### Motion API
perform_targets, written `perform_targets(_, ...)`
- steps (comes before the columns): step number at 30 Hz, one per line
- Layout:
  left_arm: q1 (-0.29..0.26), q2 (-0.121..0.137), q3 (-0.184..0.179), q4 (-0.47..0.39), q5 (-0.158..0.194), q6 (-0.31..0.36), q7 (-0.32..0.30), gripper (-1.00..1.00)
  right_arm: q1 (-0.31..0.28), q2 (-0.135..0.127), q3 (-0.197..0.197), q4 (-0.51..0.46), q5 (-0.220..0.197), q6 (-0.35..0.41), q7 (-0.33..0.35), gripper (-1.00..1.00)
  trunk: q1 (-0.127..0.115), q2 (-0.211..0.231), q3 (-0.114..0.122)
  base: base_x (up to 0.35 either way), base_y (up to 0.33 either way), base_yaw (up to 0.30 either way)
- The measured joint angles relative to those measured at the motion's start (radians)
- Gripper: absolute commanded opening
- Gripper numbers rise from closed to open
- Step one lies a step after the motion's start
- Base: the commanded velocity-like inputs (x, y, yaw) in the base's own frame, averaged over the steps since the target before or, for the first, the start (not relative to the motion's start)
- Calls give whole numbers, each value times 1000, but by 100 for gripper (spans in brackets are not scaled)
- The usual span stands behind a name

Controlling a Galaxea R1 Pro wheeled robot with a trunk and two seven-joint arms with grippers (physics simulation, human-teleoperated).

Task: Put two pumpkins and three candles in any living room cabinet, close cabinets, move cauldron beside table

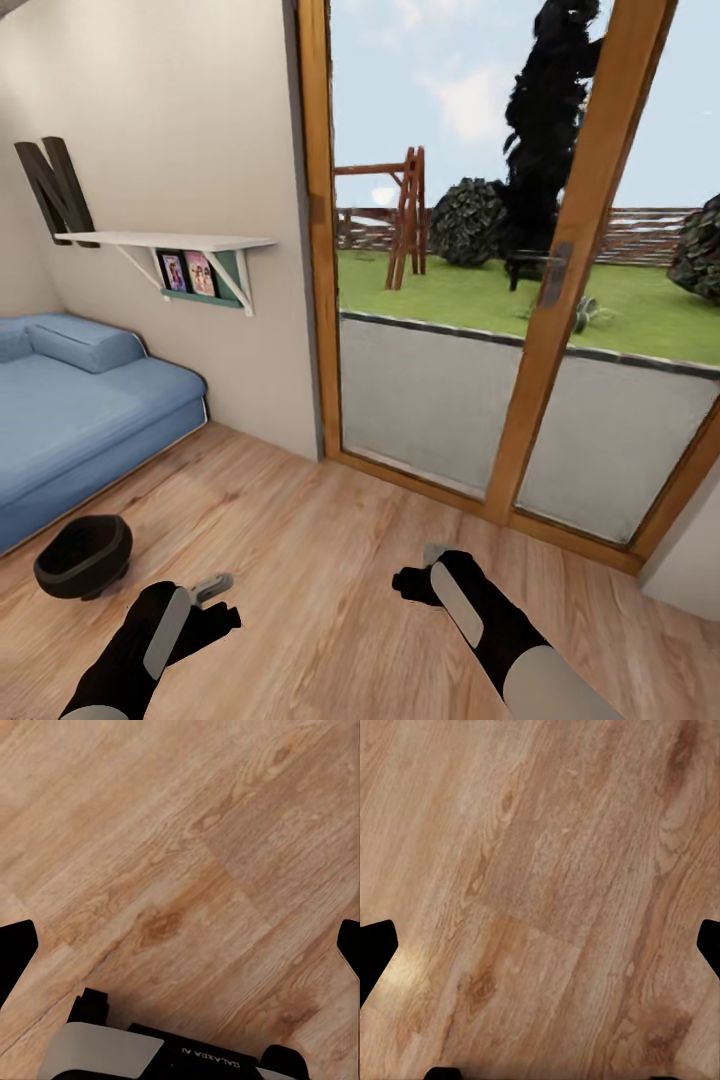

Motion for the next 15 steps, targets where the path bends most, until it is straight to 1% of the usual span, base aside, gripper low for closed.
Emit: perform_targets(15, 0, 0, 0, 1, -1, 0, 0, 100, 0, 0, 1, 1, 2, 1, -1, 100, 0, 0, -15, 331, 0, 244)
